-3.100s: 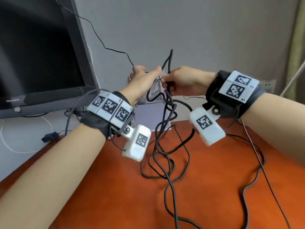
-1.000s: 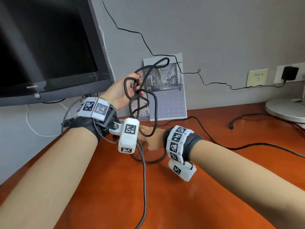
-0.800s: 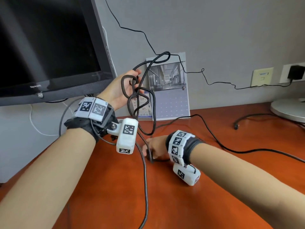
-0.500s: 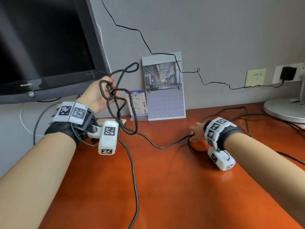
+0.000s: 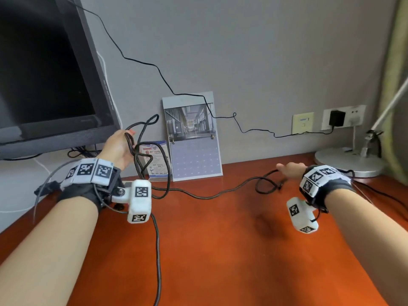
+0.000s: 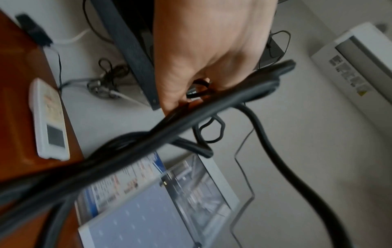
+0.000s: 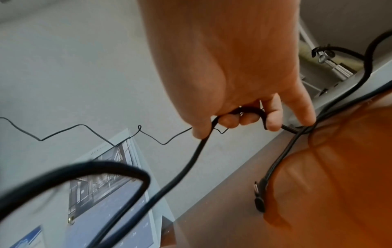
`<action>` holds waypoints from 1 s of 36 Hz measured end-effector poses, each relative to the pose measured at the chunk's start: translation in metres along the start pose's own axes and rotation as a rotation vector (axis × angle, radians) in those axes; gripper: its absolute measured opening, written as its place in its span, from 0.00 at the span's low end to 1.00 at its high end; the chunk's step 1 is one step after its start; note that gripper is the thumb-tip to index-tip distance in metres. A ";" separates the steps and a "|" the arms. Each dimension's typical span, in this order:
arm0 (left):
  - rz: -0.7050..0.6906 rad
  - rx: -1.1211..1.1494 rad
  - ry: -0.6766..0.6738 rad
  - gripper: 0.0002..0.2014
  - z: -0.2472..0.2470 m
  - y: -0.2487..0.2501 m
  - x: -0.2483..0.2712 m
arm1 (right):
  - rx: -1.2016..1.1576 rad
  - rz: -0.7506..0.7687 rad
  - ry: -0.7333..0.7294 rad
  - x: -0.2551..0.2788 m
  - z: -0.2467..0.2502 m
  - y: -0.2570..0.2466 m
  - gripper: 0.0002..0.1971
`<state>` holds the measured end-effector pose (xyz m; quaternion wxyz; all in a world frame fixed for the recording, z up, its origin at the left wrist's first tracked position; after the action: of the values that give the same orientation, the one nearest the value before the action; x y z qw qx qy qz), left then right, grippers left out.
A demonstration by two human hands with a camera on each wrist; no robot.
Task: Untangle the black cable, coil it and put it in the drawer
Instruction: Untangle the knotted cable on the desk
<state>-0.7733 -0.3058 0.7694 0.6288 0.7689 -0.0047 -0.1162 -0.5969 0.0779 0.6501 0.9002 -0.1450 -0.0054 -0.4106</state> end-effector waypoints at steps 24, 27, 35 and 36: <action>0.042 0.150 -0.288 0.10 -0.057 0.015 0.045 | -0.638 0.845 -0.376 0.161 0.023 -0.183 0.15; 0.081 0.241 -0.281 0.10 -0.061 0.019 0.046 | -0.453 0.898 -0.436 0.173 0.010 -0.194 0.15; 0.076 0.367 -0.243 0.10 -0.047 0.029 0.047 | -0.612 0.814 -0.563 0.166 -0.015 -0.175 0.15; 0.078 0.368 -0.238 0.09 -0.043 0.029 0.046 | -0.694 0.818 -0.507 0.164 -0.012 -0.172 0.15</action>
<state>-0.7170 -0.2772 0.7974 0.4771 0.8506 -0.1298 -0.1788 -0.6167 -0.1527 0.7035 0.8559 -0.5147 -0.0296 0.0395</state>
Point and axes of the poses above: each hand's wrist, its own x-axis away from the middle knuckle, its own z-axis out of the back of the hand, y = z × x, the point moved 3 cm from there along -x, towards the middle knuckle
